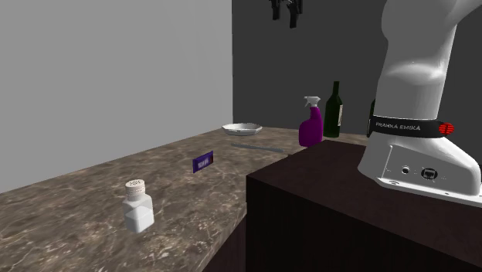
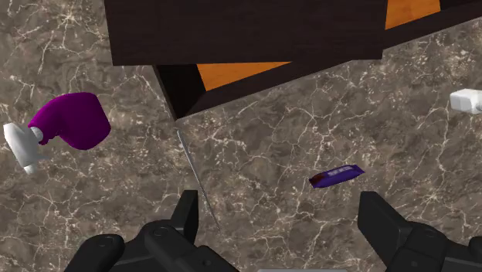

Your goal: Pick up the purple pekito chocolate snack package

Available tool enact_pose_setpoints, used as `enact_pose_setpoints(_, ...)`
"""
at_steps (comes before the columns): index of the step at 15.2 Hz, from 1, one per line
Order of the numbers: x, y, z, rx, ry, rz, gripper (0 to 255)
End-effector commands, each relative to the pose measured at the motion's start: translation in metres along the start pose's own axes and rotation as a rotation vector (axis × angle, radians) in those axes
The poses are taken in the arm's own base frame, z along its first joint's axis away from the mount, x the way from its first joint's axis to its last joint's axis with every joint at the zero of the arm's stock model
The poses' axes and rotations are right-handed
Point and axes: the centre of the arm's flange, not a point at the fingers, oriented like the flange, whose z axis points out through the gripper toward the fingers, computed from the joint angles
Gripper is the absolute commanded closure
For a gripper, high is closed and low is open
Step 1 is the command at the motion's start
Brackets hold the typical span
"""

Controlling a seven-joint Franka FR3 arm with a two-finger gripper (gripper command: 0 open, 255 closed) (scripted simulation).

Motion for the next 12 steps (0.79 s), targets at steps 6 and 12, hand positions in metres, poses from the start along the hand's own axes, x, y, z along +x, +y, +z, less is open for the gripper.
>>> enact_pose_setpoints(6,0.01,-0.035,0.055,0.005,-0.014,0.165,0)
enact_pose_setpoints(12,0.029,-0.074,0.121,0.012,-0.03,0.364,0)
